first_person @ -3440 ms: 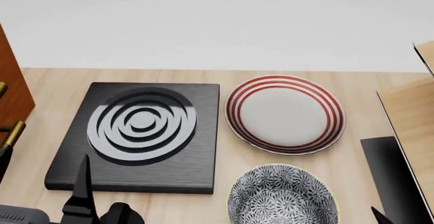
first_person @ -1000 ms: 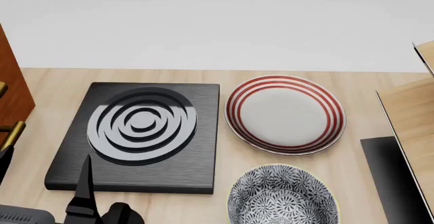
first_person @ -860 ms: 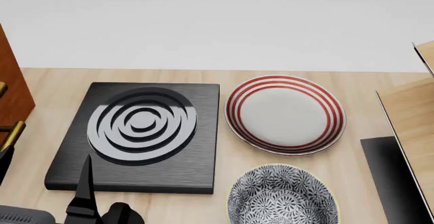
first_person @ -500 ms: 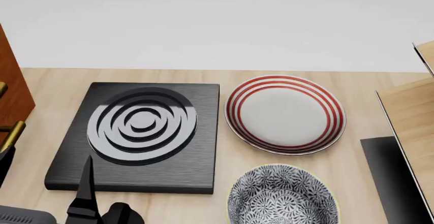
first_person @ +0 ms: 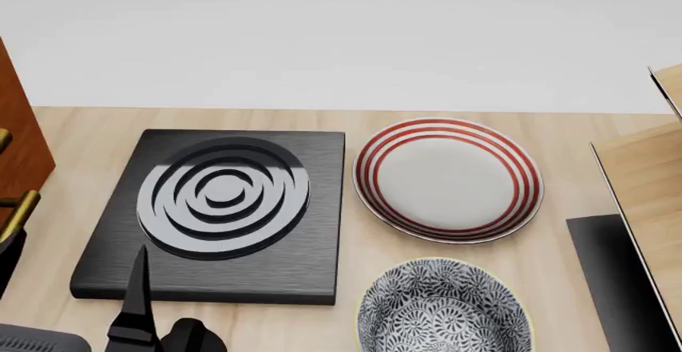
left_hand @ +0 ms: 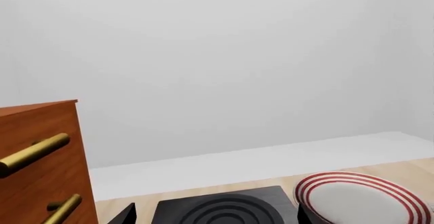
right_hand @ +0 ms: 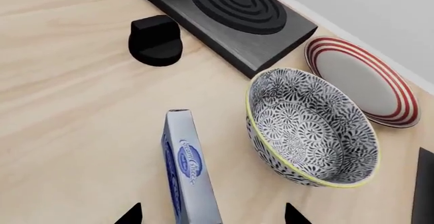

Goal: Pick up the cream cheese and put it in the bowl.

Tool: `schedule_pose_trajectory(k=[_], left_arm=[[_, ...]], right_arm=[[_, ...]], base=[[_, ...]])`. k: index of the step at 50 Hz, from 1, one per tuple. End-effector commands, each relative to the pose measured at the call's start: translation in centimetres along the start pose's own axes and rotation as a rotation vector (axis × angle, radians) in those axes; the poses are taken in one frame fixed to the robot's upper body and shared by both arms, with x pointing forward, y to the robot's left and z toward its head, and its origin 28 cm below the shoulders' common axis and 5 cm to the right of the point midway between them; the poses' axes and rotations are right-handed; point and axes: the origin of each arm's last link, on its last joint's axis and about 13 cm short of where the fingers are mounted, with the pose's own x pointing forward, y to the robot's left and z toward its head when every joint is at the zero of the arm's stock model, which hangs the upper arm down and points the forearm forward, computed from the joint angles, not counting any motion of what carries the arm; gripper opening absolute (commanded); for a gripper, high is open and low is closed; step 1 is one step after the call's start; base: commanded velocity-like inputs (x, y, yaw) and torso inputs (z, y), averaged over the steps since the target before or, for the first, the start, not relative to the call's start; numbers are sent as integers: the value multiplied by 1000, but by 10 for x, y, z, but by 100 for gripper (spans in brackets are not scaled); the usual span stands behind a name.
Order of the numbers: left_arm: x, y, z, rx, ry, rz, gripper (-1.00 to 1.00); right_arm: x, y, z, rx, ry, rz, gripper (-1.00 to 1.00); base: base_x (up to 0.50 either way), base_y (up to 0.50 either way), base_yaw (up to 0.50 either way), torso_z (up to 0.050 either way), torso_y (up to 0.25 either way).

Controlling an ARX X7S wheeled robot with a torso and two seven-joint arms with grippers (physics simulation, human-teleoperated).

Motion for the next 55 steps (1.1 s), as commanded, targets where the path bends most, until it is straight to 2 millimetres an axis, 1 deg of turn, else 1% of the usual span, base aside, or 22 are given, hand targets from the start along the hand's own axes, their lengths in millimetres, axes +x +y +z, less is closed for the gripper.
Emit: schedule_pose_trajectory(k=[1,19,24,29,49,55], left_arm=[[-3,-3,-9,5,15,-19,100],[-3,-3,-9,5,12,-21,100],[-3,-3,-9,6,15,-20,100],[-3,-3,-9,8,16,-21,100],[-3,-3,-9,9,15,-21,100],[-3,-3,-9,10,16,-22,100]], right_arm=[[1,0,-9,25,18,8,100],[4,-3,-15,33,35,-21,100],[8,-4,-20,56,47,-8,100],[7,-4,-23,58,60,-20,100],[6,-6,-24,57,79,-38,100],[11,-5,-26,28,48,11,100]], base=[[0,0,0,0,0],[0,0,0,0,0],[0,0,0,0,0],[0,0,0,0,0],[0,0,0,0,0],[0,0,0,0,0]])
